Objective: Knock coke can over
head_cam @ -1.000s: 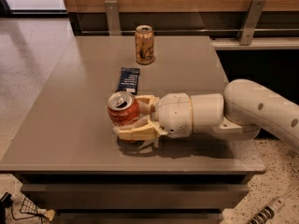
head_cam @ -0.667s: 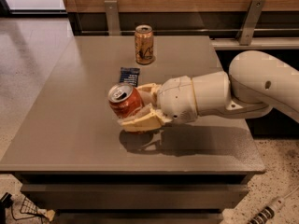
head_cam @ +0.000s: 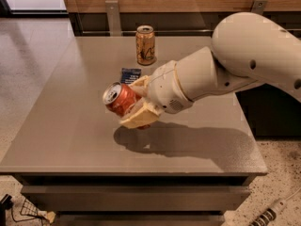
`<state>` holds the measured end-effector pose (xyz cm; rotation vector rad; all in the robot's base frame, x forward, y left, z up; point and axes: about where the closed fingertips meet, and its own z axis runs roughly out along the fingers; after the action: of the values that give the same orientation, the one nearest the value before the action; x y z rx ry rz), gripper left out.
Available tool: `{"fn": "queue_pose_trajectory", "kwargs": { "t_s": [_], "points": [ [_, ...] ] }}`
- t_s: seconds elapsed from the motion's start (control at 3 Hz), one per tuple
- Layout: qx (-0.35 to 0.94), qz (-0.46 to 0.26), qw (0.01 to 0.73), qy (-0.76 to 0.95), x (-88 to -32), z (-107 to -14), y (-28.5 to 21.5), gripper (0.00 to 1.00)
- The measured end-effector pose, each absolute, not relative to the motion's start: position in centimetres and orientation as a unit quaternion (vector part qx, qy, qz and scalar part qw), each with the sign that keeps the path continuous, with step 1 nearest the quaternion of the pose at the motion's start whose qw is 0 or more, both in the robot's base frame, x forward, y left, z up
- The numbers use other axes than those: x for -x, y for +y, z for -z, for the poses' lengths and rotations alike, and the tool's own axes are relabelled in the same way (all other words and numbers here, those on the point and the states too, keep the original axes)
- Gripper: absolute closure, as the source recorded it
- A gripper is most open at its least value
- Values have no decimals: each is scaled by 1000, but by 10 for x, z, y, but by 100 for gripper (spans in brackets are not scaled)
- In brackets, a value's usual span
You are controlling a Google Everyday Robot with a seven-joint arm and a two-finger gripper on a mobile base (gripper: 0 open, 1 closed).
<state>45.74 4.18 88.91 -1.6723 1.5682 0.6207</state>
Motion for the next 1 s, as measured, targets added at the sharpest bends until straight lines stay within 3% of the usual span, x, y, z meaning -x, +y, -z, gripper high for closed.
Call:
{"fn": "queue_pose_trajectory", "kwargs": {
  "t_s": [1.0],
  "points": [
    [716, -103, 280, 631, -462, -868, 65, 100]
  ]
}}
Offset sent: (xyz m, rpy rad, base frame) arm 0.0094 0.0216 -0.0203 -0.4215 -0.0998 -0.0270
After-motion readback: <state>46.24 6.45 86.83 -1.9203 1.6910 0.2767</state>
